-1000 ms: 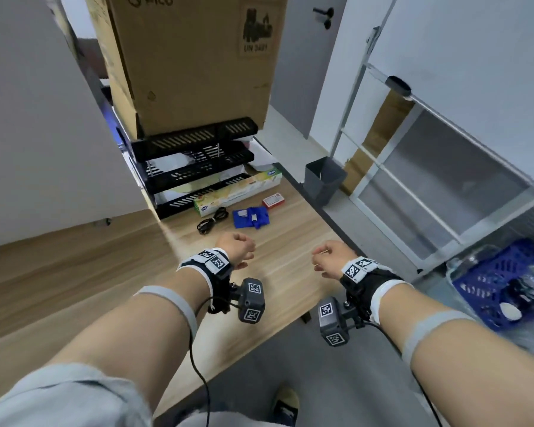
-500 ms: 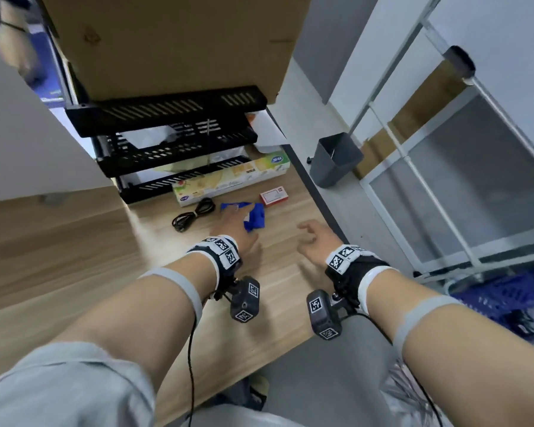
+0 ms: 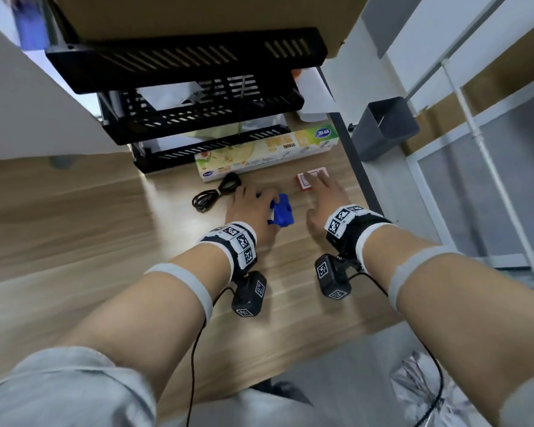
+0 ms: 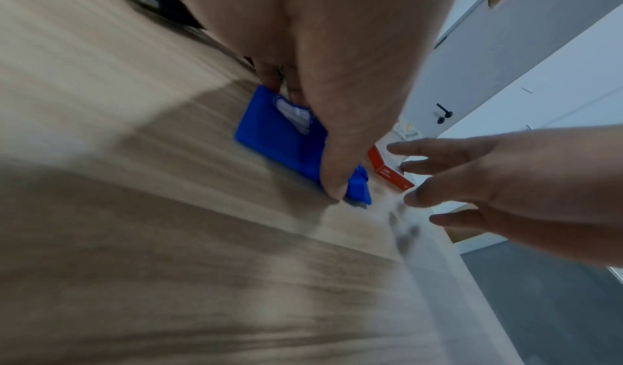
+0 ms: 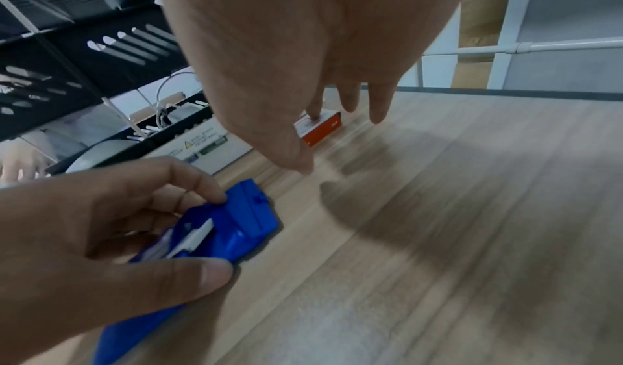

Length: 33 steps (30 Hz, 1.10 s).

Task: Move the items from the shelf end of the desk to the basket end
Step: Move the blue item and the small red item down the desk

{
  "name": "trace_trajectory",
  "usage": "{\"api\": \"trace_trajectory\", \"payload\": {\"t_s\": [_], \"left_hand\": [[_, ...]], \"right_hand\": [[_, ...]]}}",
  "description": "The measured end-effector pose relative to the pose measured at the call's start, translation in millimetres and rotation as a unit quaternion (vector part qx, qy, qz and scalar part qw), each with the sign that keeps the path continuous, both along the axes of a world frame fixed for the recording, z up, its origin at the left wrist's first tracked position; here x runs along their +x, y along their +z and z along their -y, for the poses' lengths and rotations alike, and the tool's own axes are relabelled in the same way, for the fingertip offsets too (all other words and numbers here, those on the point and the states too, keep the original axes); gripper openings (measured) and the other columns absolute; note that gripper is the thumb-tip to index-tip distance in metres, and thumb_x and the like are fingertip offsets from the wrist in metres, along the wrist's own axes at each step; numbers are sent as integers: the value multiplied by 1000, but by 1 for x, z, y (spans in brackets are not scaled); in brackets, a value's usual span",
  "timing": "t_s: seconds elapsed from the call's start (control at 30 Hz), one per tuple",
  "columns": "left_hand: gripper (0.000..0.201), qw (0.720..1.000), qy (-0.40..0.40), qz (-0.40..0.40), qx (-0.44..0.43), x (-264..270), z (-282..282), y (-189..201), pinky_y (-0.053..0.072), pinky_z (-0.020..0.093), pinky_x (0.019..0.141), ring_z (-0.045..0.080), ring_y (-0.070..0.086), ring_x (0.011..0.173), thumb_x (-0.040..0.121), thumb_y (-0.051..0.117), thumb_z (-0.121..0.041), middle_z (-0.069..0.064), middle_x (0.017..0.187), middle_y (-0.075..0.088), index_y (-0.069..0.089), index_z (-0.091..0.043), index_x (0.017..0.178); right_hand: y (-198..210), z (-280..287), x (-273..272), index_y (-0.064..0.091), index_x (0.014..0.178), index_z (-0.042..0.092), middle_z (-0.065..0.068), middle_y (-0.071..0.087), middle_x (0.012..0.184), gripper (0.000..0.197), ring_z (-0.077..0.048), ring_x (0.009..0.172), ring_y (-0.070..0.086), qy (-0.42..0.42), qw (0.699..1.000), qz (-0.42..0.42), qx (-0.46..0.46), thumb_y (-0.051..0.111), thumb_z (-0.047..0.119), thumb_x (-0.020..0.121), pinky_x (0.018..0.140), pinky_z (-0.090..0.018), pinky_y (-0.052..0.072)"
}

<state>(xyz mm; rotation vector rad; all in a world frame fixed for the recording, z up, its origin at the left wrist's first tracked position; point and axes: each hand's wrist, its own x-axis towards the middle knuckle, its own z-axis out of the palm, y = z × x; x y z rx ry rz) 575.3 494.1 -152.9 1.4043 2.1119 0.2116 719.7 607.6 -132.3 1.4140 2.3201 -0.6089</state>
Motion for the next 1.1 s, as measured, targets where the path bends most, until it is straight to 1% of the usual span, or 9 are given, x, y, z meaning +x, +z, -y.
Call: {"api": "trace_trajectory", "payload": {"t_s": [0.1,0.23,0.33,0.4,0.5,0.67,0.87,0.97,1.1], "left_hand": [[78,998,40,37,-27,-6,12,-1,44,41,95,31,46,118,61,77,-43,6,129,49,43,-26,130],[44,990,75,109,-40,-10,38,-2,50,31,76,20,62,94,63,74,-30,-11,96,59,54,-31,101],[62,986,105,123,-45,-11,61,-3,44,29,71,21,56,85,72,81,-29,-3,96,57,44,-18,121],[64,980,141,131,-47,-11,77,-7,46,31,69,24,59,83,72,82,-34,0,92,59,42,-18,120],[59,971,190,139,-36,-10,98,-12,45,30,67,22,59,79,70,82,-37,-4,83,57,41,-22,109],[58,941,282,187,-1,-10,126,-13,46,31,76,25,60,90,71,83,-31,3,102,63,46,-16,114],[54,932,312,184,3,-20,144,-18,49,33,80,24,61,92,72,82,-32,4,105,66,47,-18,112],[54,937,299,179,-13,-29,134,-15,52,35,83,24,62,93,73,81,-37,1,102,65,47,-21,111],[49,937,290,193,-19,-49,126,-12,49,32,76,23,62,90,70,83,-40,-2,96,63,50,-23,103]], "right_hand": [[-4,6,-1,24,151,28,-7,17,160,82,-36,145,18,-12,1000,13,21,61,12,80,116,-45,30],[-1,24,2,23,146,41,-9,23,151,87,-38,134,29,-11,999,23,42,63,10,75,101,-49,45],[-1,25,1,21,144,44,-10,12,156,91,-37,142,20,-4,995,37,88,65,8,72,100,-50,45],[-4,24,-2,22,140,42,-7,5,160,90,-39,147,10,15,996,33,79,61,4,68,104,-52,41],[-8,31,-7,28,137,38,-7,15,156,86,-42,142,17,11,998,23,58,59,7,63,107,-52,39],[-10,60,-10,32,141,31,-7,30,146,79,-39,131,30,22,993,35,114,65,14,71,94,-52,46],[-7,52,-26,18,147,37,-13,-4,162,87,-40,149,0,-6,997,33,70,61,13,76,111,-55,31],[-10,50,-34,22,147,28,-14,2,162,75,-38,149,5,-33,994,80,65,59,20,82,115,-47,23],[-14,57,-40,40,132,29,-8,19,152,64,-44,136,23,-32,991,79,106,65,18,74,100,-51,40]]}}
